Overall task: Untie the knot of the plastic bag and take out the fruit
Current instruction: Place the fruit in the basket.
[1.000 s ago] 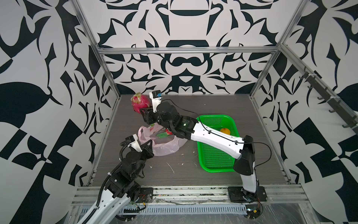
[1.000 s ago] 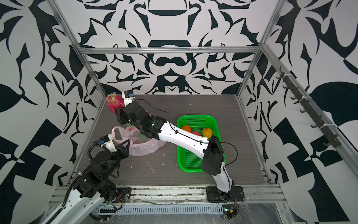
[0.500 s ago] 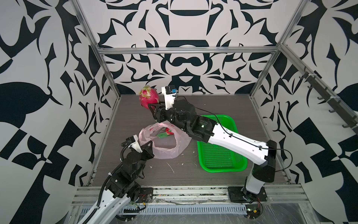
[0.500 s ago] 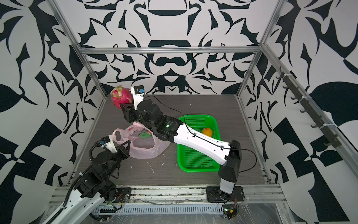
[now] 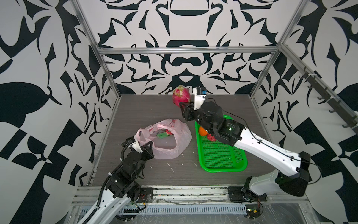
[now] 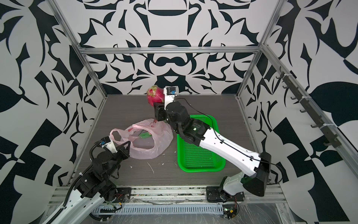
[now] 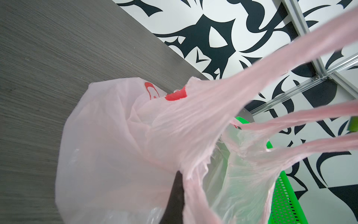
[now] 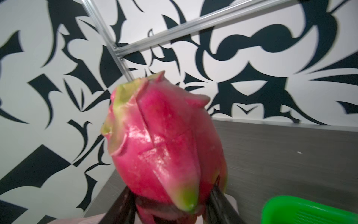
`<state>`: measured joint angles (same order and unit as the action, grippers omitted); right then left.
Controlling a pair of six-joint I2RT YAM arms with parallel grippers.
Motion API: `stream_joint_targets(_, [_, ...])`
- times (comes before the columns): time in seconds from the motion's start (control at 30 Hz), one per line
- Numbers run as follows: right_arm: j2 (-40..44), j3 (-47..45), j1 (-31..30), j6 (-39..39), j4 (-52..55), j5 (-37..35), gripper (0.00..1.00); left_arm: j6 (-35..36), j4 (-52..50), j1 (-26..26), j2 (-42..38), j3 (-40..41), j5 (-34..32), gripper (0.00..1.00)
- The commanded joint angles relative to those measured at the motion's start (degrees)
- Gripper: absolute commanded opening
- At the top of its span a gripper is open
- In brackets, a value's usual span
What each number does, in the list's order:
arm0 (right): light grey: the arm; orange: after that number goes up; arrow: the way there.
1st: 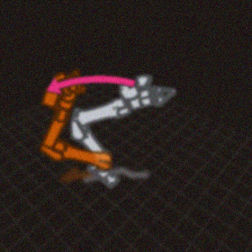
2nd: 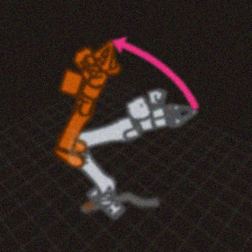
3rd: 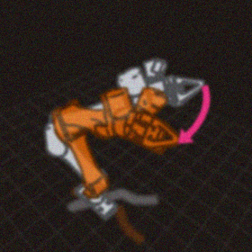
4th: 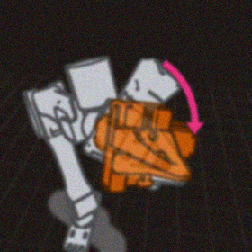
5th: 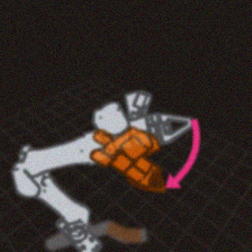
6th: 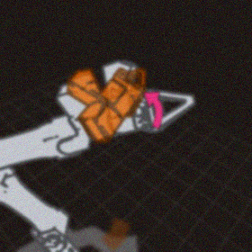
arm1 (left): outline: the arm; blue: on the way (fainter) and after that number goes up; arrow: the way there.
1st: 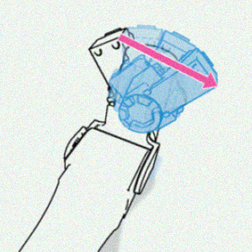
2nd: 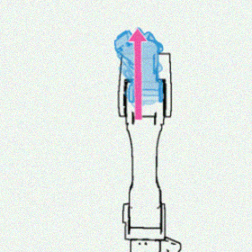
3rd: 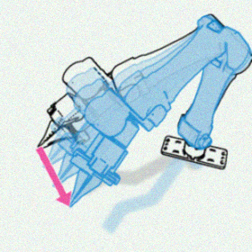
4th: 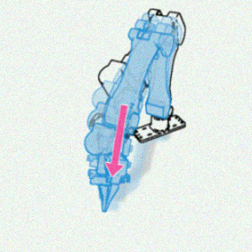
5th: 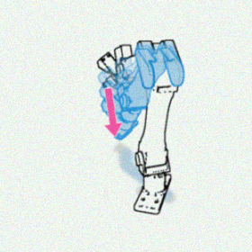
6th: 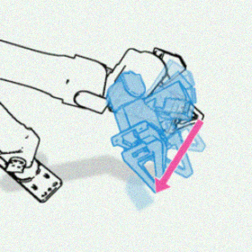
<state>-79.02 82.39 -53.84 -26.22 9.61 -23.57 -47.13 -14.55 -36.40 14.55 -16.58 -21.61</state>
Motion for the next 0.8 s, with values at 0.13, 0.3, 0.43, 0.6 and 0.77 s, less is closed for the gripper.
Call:
stream_joint_targets(0.13, [10.75,-9.63,2.08,-3.17,9.08,-8.71,0.21,-0.08,-0.56,-0.21,-0.53,-2.03,-0.17,0.0])
stream_joint_targets(0.3, [17.06,-17.28,2.23,-9.49,15.46,-11.83,0.21,0.11,-0.17,-0.21,0.26,-2.36,-0.19,0.0])
stream_joint_targets(0.43, [20.76,-22.62,2.25,-14.43,18.4,-12.41,0.21,0.12,0.25,-0.14,0.99,-2.16,-0.08,0.0])
stream_joint_targets(0.6, [22.88,-26.12,2.25,-19.15,24.15,-12.28,0.2,-0.14,0.25,-0.23,1.3,-2.04,-0.02,0.0])
stream_joint_targets(0.77, [24.83,-30.63,2.12,-26.24,25.89,-10.27,0.2,-0.39,-0.6,-0.19,0.78,-1.87,-0.43,0.0])
